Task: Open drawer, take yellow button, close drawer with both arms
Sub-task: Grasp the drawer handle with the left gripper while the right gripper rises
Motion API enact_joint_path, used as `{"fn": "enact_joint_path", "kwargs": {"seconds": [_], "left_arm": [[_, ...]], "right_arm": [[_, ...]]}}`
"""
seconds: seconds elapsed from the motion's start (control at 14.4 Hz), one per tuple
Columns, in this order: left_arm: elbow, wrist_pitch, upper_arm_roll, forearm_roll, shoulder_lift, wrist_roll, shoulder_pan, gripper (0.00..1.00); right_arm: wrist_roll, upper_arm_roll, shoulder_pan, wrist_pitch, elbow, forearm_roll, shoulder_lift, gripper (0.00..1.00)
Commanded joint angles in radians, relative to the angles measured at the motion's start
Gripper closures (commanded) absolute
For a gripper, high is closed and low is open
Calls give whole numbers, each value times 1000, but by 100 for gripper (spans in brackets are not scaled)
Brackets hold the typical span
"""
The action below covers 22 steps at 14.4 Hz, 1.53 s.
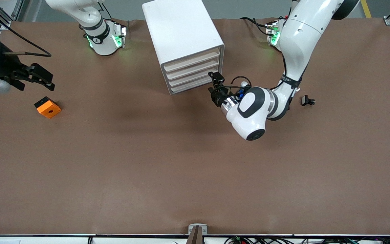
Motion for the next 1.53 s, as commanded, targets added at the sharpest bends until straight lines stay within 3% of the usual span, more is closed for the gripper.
{"fn": "enact_joint_path", "kwargs": {"seconds": [0.0,0.28,0.35,0.55,0.76,1.46], "left_arm": [[16,-22,-1,-49,8,-50,-10,27],[16,-23,-10,-100,8,-76,-24,38],[16,-23,-10,-110,8,-82,-33,44],[13,-23,-10,-124,9,-108,-56,44],[13,-23,-10,-152,23,-106,-74,57],[10,-23,-36,-155,38,-143,-105,57]], "right_arm": [[135,-4,60,-7,31,11,30,0],[263,-4,143,-6,31,16,33,0],[285,-4,154,-6,31,38,33,0],[369,-6,157,-7,31,125,35,0],[404,-6,173,-7,31,125,35,0],[457,-6,220,-6,31,125,42,0]]}}
